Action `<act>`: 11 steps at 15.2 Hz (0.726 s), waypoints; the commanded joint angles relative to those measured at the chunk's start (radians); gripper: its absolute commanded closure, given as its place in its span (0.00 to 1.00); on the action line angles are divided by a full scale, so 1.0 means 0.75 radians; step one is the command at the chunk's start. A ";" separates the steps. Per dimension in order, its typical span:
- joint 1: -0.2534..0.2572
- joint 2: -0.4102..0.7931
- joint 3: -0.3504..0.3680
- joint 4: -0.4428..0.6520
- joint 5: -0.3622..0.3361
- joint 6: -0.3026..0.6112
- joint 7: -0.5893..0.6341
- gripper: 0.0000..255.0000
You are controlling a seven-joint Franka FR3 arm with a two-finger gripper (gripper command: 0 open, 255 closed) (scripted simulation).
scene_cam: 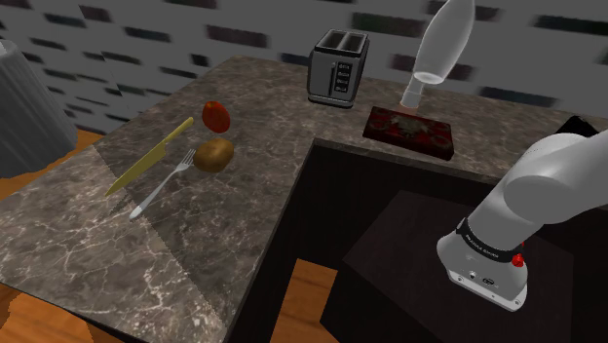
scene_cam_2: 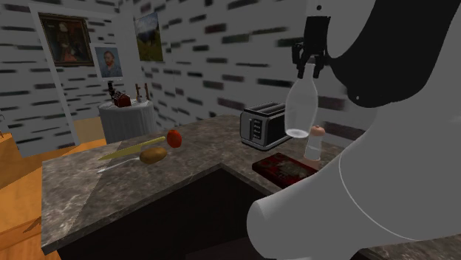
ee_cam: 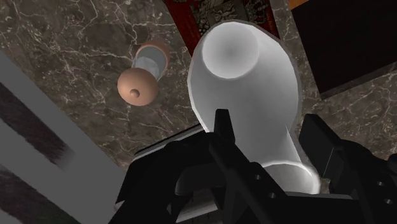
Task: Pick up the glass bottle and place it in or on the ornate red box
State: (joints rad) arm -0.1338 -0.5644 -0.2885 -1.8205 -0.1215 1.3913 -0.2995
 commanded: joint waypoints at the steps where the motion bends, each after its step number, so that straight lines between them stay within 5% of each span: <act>1: -0.004 -0.022 -0.002 -0.057 -0.005 0.036 0.001 1.00; 11: -0.019 -0.110 -0.007 -0.310 -0.026 0.203 0.012 1.00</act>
State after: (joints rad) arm -0.1474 -0.6399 -0.2939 -2.0319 -0.1400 1.5280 -0.2922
